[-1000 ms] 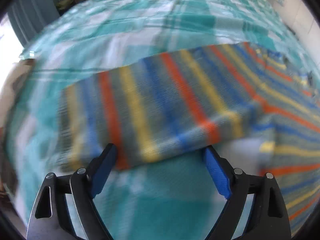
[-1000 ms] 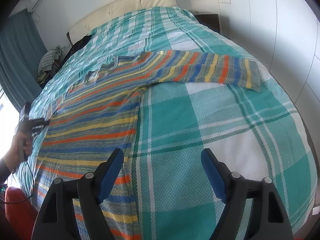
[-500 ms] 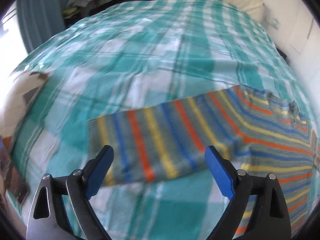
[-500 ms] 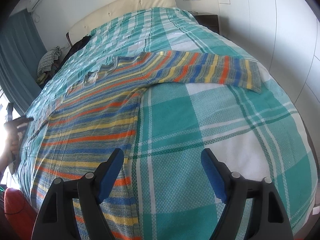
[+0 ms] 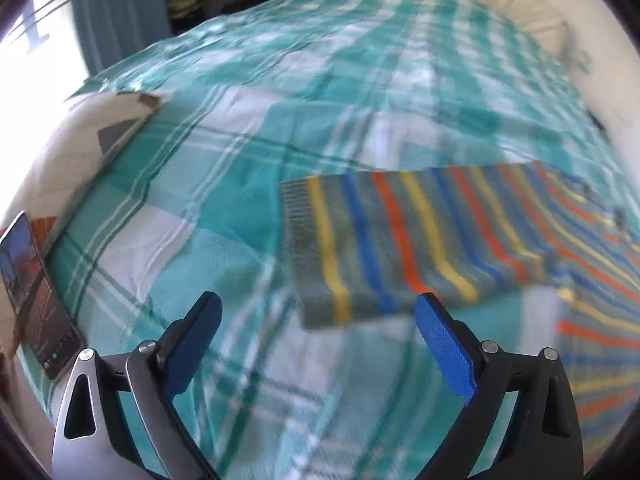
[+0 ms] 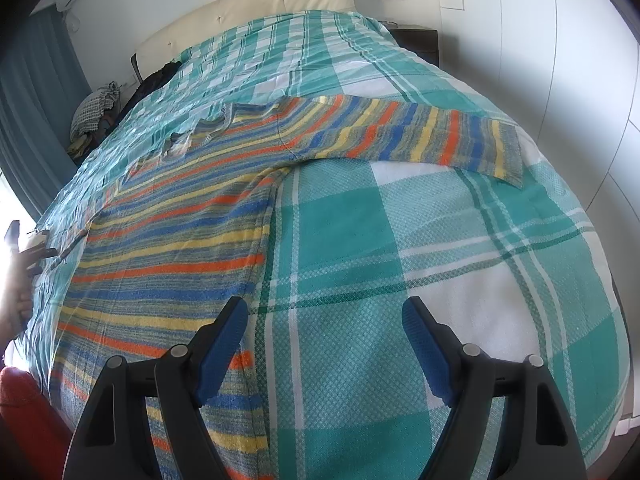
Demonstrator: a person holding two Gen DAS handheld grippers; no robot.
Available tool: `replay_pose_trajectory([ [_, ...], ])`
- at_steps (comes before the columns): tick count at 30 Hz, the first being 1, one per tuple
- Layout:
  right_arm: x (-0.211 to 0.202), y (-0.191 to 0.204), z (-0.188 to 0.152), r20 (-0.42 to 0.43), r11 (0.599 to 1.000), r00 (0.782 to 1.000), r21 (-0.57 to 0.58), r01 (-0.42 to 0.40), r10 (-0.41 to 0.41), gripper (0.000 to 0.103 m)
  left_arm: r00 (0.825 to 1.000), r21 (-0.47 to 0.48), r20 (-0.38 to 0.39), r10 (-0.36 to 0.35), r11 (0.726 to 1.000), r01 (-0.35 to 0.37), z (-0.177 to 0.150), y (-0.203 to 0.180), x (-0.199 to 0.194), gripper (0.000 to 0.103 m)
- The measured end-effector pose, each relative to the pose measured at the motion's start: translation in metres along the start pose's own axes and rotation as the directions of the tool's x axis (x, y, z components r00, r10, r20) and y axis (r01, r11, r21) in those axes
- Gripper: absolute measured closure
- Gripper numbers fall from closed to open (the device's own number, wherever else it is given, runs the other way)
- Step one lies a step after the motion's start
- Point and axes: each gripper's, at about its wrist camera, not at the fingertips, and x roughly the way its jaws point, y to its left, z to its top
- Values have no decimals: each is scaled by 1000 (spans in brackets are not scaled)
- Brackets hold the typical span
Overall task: Fold small clothes
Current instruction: 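Open the left gripper and release the folded sleeve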
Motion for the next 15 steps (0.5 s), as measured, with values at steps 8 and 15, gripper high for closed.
replay_pose_trajectory([
  [8, -8, 6, -3, 30, 999, 998, -19, 47, -46, 24, 993, 147, -18, -117, 982, 118, -27, -69, 15, 1],
  [15, -22, 9, -5, 57, 996, 995, -26, 86, -84, 24, 996, 227, 61, -70, 972, 54, -49, -81, 31, 0],
])
